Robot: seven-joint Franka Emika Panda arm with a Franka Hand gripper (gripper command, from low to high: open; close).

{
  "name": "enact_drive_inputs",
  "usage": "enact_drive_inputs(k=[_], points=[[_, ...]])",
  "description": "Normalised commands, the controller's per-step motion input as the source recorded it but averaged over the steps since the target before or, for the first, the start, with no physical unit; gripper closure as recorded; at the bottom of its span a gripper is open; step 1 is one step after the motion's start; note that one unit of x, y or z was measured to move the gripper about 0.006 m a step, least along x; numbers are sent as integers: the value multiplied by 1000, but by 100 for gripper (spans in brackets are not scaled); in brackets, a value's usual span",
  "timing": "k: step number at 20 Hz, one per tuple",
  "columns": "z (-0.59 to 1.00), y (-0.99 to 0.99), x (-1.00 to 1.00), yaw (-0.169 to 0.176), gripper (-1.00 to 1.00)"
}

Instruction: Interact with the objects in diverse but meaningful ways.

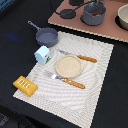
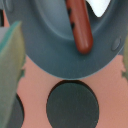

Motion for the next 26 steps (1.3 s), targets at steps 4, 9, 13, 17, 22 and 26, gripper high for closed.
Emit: enact_drive_inputs(k=[4, 9, 13, 17, 22, 26], points=[[742, -76, 213, 0, -100], [631, -553, 213, 0, -100], [457, -649, 203, 0, -100], [302, -590, 195, 0, -100], [16, -501, 133, 0, -100], [-91, -391, 46, 0, -100]])
